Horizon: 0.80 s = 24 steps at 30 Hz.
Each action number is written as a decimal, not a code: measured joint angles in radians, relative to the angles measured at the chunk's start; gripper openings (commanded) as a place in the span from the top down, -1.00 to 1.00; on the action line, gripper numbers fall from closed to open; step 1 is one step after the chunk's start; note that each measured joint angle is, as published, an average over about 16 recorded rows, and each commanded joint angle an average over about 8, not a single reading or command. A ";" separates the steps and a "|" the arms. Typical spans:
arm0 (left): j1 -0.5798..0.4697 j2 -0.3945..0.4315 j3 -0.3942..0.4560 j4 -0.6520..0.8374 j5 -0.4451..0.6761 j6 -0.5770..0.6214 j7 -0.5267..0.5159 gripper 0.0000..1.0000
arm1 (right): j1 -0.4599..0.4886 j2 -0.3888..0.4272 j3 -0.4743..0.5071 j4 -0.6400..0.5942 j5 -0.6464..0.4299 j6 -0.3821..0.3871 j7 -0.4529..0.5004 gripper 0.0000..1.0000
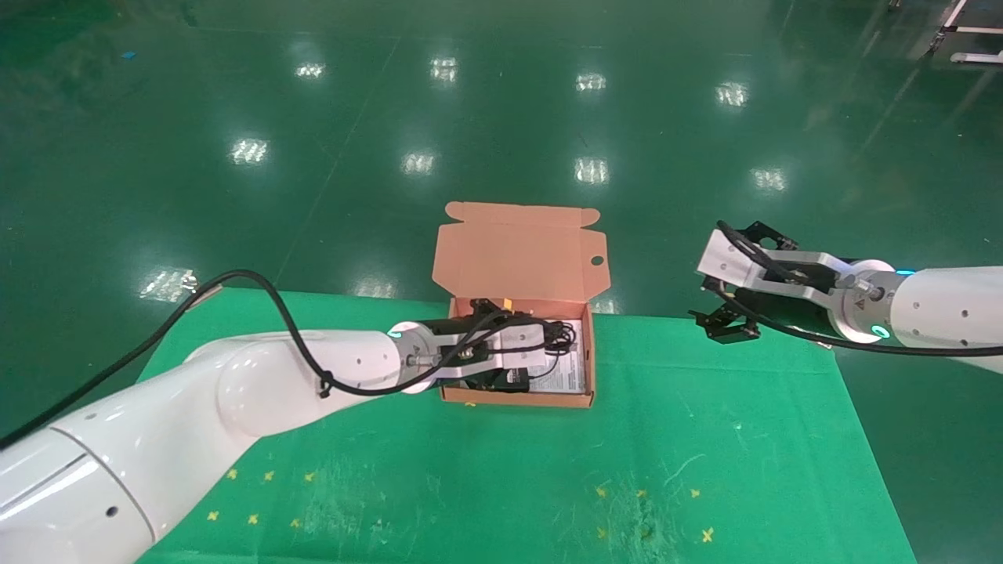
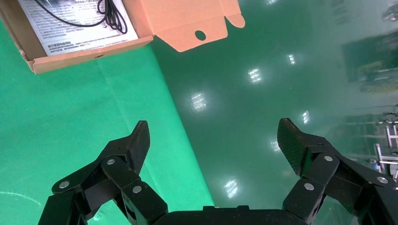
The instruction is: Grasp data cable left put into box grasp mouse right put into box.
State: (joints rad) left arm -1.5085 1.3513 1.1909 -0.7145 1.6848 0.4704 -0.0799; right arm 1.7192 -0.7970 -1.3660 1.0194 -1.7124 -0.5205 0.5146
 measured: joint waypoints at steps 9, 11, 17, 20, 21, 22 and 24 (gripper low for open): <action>-0.050 -0.049 -0.021 -0.039 -0.001 -0.012 -0.037 -1.00 | 0.047 0.011 0.011 0.008 -0.029 0.007 -0.010 -1.00; -0.063 -0.058 -0.026 -0.045 0.000 -0.015 -0.046 -1.00 | 0.062 0.014 0.014 0.011 -0.040 0.006 -0.013 -1.00; -0.082 -0.087 -0.054 -0.067 -0.013 -0.004 -0.064 -1.00 | 0.086 0.026 0.037 0.024 -0.051 -0.018 -0.028 -1.00; -0.073 -0.106 -0.077 -0.082 -0.035 0.021 -0.069 -1.00 | 0.078 0.031 0.061 0.033 -0.034 -0.048 -0.037 -1.00; -0.068 -0.113 -0.087 -0.087 -0.045 0.032 -0.070 -1.00 | 0.072 0.033 0.072 0.036 -0.025 -0.058 -0.040 -1.00; -0.063 -0.121 -0.097 -0.093 -0.056 0.044 -0.071 -1.00 | 0.066 0.035 0.083 0.039 -0.016 -0.070 -0.044 -1.00; -0.050 -0.138 -0.119 -0.107 -0.080 0.071 -0.072 -1.00 | 0.050 0.039 0.108 0.045 0.008 -0.094 -0.051 -1.00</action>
State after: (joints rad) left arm -1.5581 1.2129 1.0720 -0.8211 1.6048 0.5418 -0.1519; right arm 1.7688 -0.7580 -1.2582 1.0644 -1.7048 -0.6149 0.4632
